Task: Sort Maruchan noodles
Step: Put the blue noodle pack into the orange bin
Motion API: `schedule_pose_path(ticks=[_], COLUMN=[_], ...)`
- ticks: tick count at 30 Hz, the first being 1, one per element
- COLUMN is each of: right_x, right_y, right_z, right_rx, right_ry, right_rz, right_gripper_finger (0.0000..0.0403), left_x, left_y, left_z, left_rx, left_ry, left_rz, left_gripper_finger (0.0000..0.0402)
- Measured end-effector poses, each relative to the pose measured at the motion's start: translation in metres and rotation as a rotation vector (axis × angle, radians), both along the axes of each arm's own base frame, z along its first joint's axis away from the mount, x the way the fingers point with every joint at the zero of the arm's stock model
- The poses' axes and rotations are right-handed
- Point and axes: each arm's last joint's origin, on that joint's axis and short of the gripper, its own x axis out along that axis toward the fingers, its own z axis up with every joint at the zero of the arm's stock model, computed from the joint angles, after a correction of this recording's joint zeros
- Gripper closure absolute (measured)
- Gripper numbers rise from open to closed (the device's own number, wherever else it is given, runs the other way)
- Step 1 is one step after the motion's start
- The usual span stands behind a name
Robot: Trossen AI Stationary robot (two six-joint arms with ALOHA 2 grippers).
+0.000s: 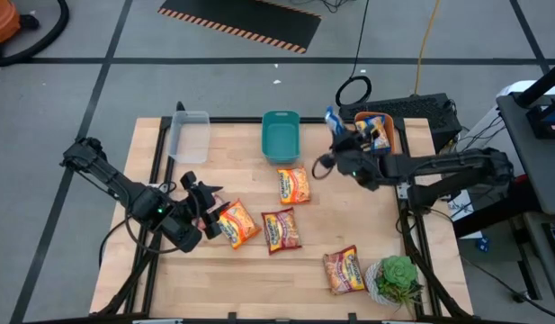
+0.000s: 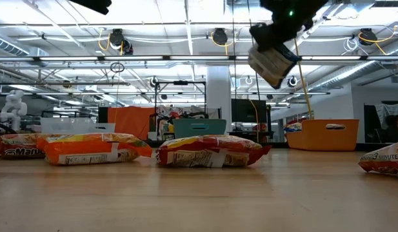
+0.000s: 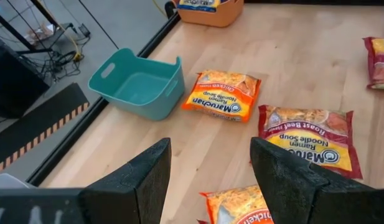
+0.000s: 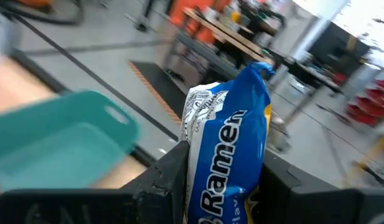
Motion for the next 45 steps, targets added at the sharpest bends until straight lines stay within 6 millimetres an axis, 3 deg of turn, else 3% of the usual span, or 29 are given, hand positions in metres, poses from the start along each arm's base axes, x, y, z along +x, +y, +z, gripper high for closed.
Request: schedule_pose_path(ticks=[8,17,28,45], right_x=[-0.017,-0.039,-0.068,-0.071], right_y=[-0.041,-0.063,-0.069,-0.09], right_z=[-0.01,-0.022,-0.038,-0.059], right_rx=[0.02,0.102,0.229,0.354], right_ry=[0.161,0.274,0.358,0.427], right_rz=[-0.172,-0.295,-0.467,-0.575], right_gripper_finger=[0.0282,0.0282,0.0282,0.0282], left_x=[0.0,0.003,0.006,0.01], left_y=[0.0,0.007,0.013,0.021], left_z=[-0.001,-0.001,-0.001,-0.001], left_rx=[-0.006,0.027,0.044,0.062], left_ry=[0.004,0.03,0.043,0.056], left_rz=[0.0,0.009,0.022,0.044], left_gripper_finger=[0.0176,0.0176,0.0176,0.0176])
